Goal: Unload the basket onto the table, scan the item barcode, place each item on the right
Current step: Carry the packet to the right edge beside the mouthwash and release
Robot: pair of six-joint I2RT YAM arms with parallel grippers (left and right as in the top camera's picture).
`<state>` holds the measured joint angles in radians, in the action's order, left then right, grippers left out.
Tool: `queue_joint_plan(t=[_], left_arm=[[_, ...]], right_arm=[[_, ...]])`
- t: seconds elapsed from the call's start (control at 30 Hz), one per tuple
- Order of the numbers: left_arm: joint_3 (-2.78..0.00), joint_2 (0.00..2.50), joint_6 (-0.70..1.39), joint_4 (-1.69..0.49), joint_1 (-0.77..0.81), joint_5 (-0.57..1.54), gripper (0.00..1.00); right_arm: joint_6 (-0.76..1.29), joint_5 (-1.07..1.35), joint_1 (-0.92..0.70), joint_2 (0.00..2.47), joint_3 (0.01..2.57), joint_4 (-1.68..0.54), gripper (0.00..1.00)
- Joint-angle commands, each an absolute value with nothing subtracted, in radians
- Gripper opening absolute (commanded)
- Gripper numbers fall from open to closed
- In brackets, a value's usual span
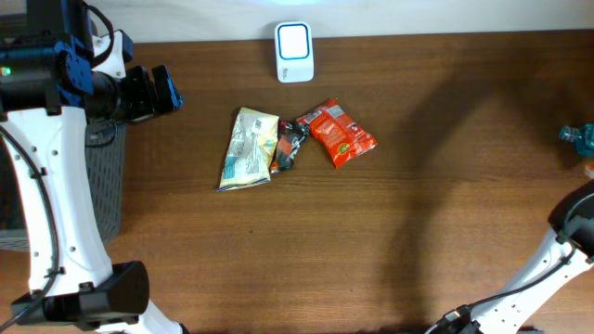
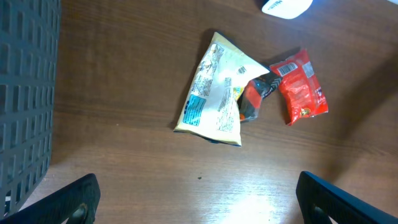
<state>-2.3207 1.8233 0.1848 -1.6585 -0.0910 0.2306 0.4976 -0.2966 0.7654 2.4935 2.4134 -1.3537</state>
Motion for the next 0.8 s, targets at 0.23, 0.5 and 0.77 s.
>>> queue_joint_plan(t=[0.23,0.5,0.77], left_arm=[[-2.327,1.813,0.194,-1.659,-0.091,0.23,0.99],[-2.327,1.813,0.194,-1.66,-0.091,0.23,0.99],[-2.327,1.813,0.194,-1.66,-0.091,0.23,0.99]], right_arm=[[0.51,-0.157,0.824,2.461,2.171,-1.017,0.16],[0.371,-0.033,0.804,2.458,2.194,-0.935,0.81],[0.371,-0.028,0.778,2.374,2.518,-1.226,0.98]])
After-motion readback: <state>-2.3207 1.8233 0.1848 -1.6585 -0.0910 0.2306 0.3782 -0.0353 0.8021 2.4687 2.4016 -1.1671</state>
